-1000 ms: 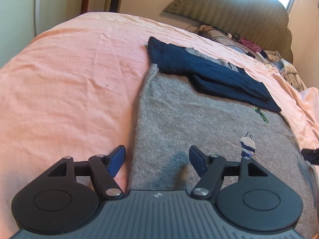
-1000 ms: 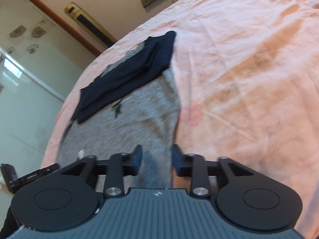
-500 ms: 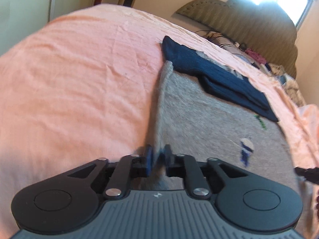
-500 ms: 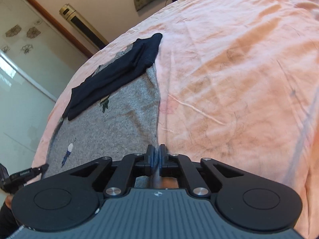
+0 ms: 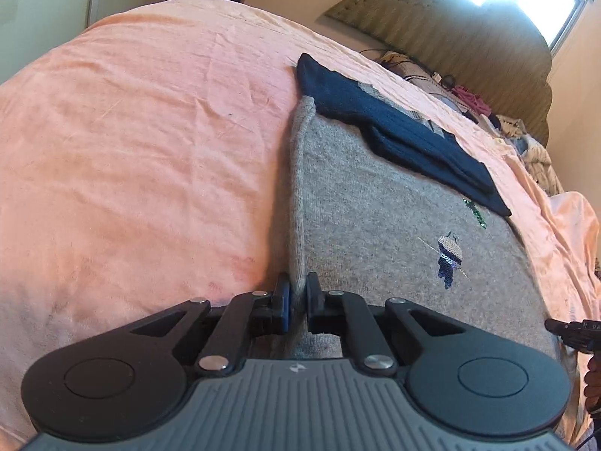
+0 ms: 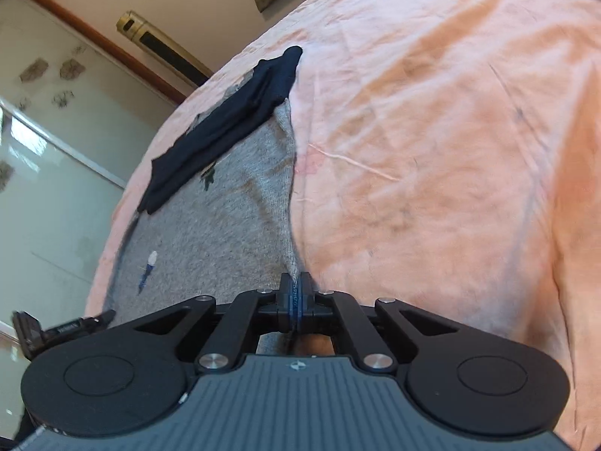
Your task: Fold small clothes
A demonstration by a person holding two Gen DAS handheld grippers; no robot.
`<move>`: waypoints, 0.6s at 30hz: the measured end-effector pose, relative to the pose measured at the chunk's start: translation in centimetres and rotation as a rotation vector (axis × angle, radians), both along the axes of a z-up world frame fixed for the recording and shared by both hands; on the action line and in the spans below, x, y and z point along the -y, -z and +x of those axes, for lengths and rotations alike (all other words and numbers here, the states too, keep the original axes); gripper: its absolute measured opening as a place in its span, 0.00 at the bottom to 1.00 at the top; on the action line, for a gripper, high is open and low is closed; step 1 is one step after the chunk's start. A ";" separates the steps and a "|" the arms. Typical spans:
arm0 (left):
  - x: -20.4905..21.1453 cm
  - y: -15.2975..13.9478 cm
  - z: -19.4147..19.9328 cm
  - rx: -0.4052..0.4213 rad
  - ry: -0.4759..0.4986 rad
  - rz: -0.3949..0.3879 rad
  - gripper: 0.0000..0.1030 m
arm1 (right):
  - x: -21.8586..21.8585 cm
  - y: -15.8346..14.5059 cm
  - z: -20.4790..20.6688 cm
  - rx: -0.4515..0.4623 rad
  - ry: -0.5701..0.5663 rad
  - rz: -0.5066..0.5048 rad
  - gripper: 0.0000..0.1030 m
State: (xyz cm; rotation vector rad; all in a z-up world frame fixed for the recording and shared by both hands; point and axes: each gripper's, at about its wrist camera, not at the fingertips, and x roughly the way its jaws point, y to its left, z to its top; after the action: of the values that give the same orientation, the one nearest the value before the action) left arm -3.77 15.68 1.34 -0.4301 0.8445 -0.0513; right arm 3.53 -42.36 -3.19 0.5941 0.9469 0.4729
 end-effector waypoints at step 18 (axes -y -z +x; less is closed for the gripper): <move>-0.9 -0.1 -3.1 -0.028 0.027 -0.074 0.14 | 0.6 -0.1 -4.9 -0.048 -0.018 0.024 0.07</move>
State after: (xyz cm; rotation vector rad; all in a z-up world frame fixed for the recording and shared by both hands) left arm -6.88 16.53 1.48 -0.4897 0.8777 -0.1019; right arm -1.41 -43.00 -3.08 0.6210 0.9940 0.4884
